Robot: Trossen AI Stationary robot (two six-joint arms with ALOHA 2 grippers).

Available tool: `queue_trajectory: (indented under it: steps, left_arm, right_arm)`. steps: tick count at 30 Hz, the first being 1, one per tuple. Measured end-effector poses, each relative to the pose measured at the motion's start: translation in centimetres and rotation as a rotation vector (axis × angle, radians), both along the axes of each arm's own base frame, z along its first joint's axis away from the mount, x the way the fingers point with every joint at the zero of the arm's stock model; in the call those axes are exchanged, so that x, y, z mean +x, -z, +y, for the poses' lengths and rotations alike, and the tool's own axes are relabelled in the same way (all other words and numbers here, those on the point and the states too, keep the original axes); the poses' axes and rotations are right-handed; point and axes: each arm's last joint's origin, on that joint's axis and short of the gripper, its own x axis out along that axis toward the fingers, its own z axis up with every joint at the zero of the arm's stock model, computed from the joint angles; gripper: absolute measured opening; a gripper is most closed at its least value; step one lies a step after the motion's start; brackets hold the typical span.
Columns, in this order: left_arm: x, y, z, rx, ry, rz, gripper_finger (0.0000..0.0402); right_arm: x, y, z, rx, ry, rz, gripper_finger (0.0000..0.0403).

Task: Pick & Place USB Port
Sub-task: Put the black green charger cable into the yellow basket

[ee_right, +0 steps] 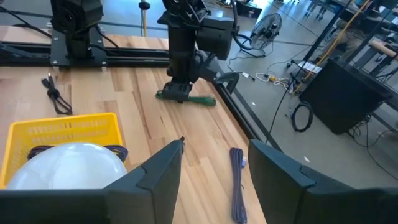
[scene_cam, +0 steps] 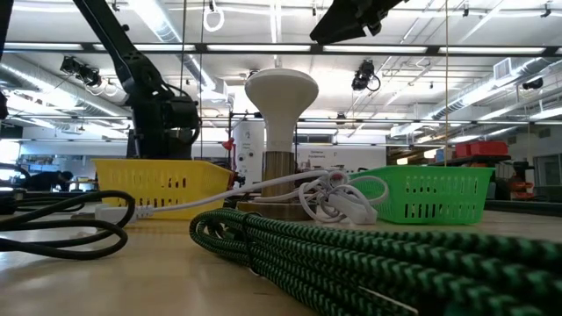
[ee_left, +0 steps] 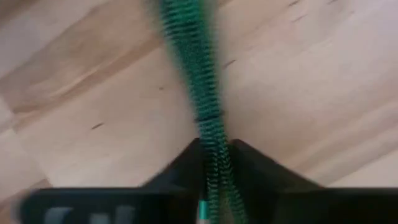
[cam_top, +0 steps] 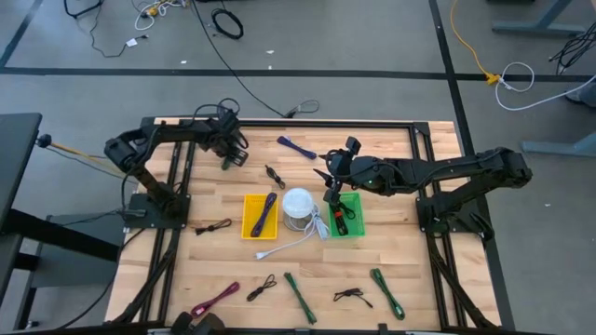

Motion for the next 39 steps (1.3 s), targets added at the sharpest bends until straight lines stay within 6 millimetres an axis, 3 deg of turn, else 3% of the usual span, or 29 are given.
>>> queue_trajectory:
  steps: [2, 8, 13, 16, 20, 26, 31, 39]
  left_arm:
    - [0.0, 0.0, 0.0, 0.000, 0.023, 0.001, 0.0027]
    - [0.0, -0.5, 0.1, 0.007, 0.025, 0.007, 0.0025]
    - [0.5, -3.9, -1.0, 0.046, 0.074, -0.092, 0.0025]
    - [0.0, -6.3, -3.0, 0.039, 0.104, -0.140, 0.0025]
    - [-0.3, -9.9, -6.4, 0.079, 0.168, -0.337, 0.0024]
    - [-1.4, -13.0, -12.7, 0.085, 0.248, -0.553, 0.0024]
    - [-2.4, -13.4, -16.7, 0.085, 0.253, -0.660, 0.0024]
    - [-1.8, -10.4, -21.4, 0.048, 0.219, -0.867, 0.0024]
  right_arm:
    - [0.0, 0.0, 0.0, 0.000, 0.000, 0.000, 0.0189]
    - [0.0, 0.0, 0.0, 0.000, 0.000, 0.000, 0.0189]
    - [-0.1, 0.1, 0.0, -0.001, 0.000, 0.014, 0.0189]
    - [-0.2, 0.3, 0.0, 0.001, 0.003, 0.031, 0.0189]
    - [-0.2, 0.3, 0.0, 0.008, 0.007, 0.033, 0.0189]
    - [-0.2, 0.2, -0.1, -0.025, 0.038, 0.033, 0.0189]
    - [-0.2, 0.1, -0.2, -0.034, 0.053, 0.021, 0.0189]
    - [-0.2, 0.1, -0.2, -0.035, 0.052, 0.022, 0.0189]
